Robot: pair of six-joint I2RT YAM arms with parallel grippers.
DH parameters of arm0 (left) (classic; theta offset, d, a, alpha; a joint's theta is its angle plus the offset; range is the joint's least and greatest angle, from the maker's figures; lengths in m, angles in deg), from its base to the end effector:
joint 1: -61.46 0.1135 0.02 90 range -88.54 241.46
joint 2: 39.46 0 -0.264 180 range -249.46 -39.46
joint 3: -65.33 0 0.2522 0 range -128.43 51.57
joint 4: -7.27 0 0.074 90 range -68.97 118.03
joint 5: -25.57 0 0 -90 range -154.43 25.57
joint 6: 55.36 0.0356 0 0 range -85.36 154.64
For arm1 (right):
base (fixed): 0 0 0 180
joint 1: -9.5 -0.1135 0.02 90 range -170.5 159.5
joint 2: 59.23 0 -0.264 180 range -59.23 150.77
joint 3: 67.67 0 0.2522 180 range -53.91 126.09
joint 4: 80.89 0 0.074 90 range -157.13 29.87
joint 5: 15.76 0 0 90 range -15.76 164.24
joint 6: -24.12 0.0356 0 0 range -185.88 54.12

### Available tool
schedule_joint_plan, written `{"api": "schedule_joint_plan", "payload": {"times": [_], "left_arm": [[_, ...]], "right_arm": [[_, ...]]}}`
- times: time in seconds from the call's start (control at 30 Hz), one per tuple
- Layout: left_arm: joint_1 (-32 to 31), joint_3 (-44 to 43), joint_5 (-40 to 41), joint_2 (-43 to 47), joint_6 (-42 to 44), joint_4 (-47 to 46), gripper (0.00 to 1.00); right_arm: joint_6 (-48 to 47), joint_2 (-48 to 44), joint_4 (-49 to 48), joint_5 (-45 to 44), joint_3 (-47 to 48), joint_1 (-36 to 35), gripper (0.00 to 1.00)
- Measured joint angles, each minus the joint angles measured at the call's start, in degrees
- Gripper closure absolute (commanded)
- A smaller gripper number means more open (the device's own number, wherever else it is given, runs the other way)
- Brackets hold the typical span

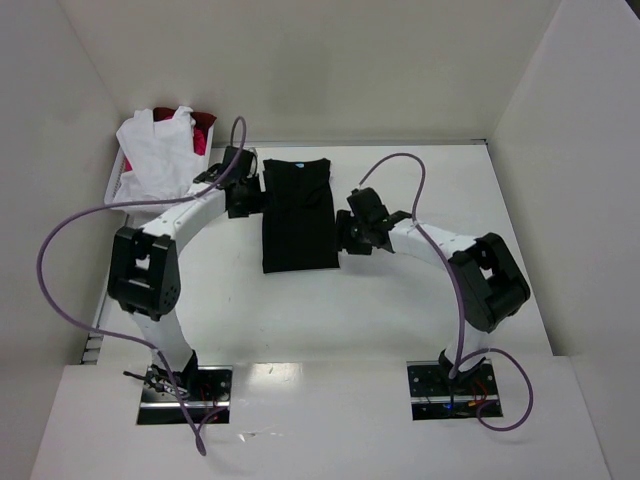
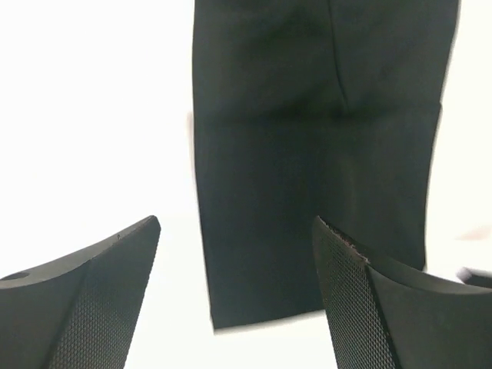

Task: Fold and stack the t-shirts
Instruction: Grab one side of the 2/3 rectangular tshirt with both arms

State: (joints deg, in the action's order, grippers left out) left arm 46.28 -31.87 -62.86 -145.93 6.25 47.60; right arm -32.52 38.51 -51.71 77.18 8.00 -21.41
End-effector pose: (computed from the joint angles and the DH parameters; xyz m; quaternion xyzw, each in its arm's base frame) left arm 0.4006 -0.1077 0.2426 -0.1126 0.9316 -0.1162 0.3254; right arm 0.3061 0.1854 0.1949 0.0117 0.9430 0.1969 0.2680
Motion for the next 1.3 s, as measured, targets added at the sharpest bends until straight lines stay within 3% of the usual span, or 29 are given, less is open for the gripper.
{"api": "schedule_joint_plan", "payload": {"times": [0.17, 0.4, 0.63, 1.0, 1.2, 1.3], "left_arm": [[-0.17, 9.99, -3.06, 9.25, -0.52, 0.33, 0.12], [-0.87, 22.71, -7.30, 10.86, -3.89, 0.57, 0.17], [-2.23, 23.93, -10.14, 10.86, -6.60, -1.27, 0.26], [-2.27, 28.52, -11.30, 10.86, -8.13, -2.69, 0.35], [-2.27, 28.55, -9.94, 10.25, -9.38, -4.61, 0.45], [-2.27, 28.46, -9.92, 9.60, -9.79, -5.66, 0.51]], "right_arm": [[0.15, 0.00, 0.20, 1.11, -2.12, -2.64, 0.40], [0.90, 0.13, -0.31, 1.49, -6.08, -3.10, 0.43], [0.85, 1.97, -1.75, 2.40, -5.95, -3.10, 0.50], [0.94, 2.75, -3.21, 2.34, -5.62, -3.10, 0.52], [1.09, 3.76, -4.39, 2.03, -5.07, -3.10, 0.59], [1.05, 4.74, -4.74, 2.01, -4.11, -3.10, 0.68]]}}
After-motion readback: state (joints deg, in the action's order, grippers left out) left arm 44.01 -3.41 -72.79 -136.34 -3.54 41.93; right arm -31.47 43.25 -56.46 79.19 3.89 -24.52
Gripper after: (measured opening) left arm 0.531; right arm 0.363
